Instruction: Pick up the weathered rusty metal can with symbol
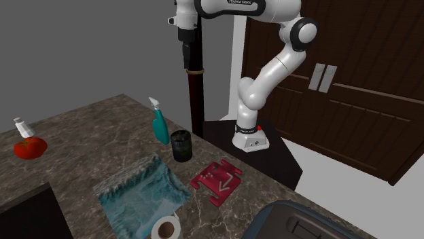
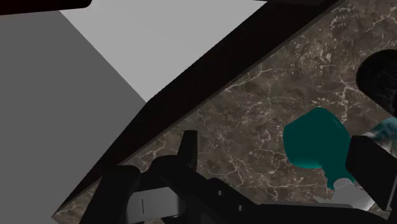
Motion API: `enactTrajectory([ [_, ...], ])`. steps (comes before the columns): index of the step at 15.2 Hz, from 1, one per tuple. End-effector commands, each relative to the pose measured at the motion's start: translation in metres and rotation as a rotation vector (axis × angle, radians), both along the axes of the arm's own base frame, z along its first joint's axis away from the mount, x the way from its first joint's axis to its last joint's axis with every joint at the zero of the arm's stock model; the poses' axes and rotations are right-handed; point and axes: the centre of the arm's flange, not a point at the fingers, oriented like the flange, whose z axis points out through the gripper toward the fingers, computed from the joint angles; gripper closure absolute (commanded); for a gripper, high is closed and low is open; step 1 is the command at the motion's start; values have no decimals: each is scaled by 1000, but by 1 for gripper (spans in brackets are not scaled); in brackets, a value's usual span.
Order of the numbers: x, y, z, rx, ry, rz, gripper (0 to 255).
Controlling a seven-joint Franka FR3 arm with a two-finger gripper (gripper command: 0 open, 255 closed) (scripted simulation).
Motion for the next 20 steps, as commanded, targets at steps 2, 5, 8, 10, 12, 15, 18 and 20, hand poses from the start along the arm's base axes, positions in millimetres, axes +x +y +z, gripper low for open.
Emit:
enactTrajectory([
  [2, 8, 7, -7, -1, 5, 48, 0],
  [5, 31, 30, -28, -2, 18, 191, 0],
  [8, 50, 57, -50, -4, 32, 335, 0],
  [10, 60, 76, -64, -5, 41, 430, 0],
  [12, 68, 95, -79, -6, 50, 526, 0],
  [15, 77, 126, -101, -8, 63, 669, 0],
  [18, 80, 158, -124, -9, 77, 813, 0],
  [20, 80, 179, -139, -10, 86, 908, 0],
])
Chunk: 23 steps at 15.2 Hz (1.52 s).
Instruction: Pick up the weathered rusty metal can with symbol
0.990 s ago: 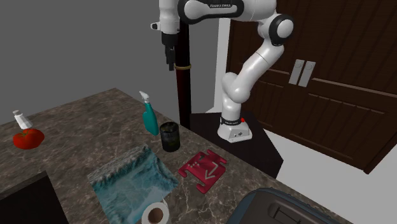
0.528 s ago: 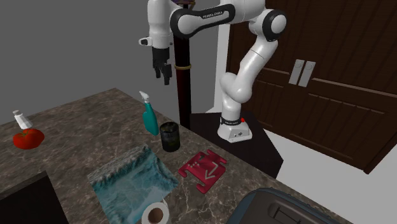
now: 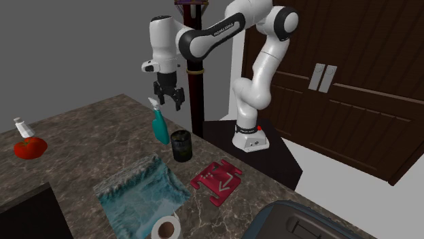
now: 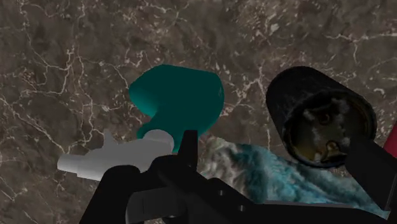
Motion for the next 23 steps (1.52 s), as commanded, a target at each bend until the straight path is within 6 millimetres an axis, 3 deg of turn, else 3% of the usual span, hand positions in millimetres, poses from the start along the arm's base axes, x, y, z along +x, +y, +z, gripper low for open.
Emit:
enactTrajectory([
  [1, -2, 21, -13, 0, 8, 99, 0],
  [9, -28, 102, -73, -5, 45, 482, 0],
  [17, -29, 104, -115, -5, 46, 492, 0],
  [19, -29, 104, -115, -5, 46, 492, 0],
  [20, -30, 103, -115, -5, 46, 492, 255],
  [23, -30, 104, -115, -5, 46, 492, 255],
])
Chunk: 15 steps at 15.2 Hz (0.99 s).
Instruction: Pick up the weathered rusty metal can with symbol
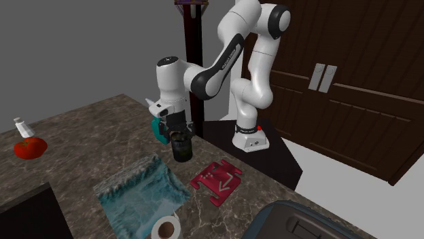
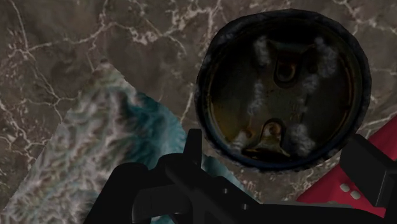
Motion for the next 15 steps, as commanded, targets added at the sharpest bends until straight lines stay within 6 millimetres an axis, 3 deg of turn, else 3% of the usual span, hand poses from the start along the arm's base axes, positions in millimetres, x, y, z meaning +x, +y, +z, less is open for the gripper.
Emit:
enactTrajectory([
  [1, 0, 0, -2, -2, 2, 0, 255],
  [6, 0, 0, -1, -2, 3, 0, 255],
  [15, 0, 0, 46, -2, 3, 0, 255],
])
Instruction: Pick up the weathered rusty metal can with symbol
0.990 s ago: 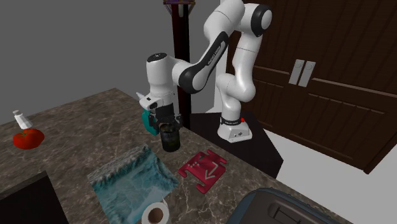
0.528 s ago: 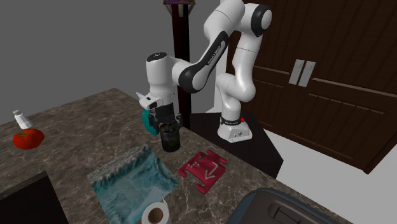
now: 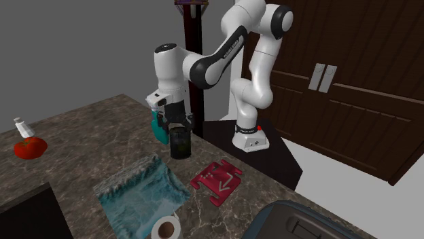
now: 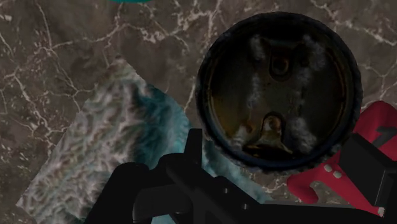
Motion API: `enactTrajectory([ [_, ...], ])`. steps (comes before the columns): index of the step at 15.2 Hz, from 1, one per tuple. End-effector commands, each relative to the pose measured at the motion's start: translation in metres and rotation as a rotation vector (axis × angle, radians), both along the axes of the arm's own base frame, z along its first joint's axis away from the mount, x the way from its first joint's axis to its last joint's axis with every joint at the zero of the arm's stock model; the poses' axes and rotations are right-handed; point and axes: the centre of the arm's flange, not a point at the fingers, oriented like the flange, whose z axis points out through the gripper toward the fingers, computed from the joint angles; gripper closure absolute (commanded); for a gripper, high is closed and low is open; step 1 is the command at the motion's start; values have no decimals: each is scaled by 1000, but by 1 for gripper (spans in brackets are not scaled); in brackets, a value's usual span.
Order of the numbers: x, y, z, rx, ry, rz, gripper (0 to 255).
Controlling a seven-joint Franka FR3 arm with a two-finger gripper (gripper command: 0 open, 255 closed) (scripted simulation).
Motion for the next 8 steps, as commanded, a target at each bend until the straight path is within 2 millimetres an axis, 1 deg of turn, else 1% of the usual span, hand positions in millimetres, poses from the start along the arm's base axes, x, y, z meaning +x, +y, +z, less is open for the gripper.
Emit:
enactTrajectory([
  [1, 0, 0, 12, 0, 0, 0, 255],
  [6, 0, 0, 38, 0, 0, 0, 255],
  [8, 0, 0, 39, 0, 0, 0, 255],
])
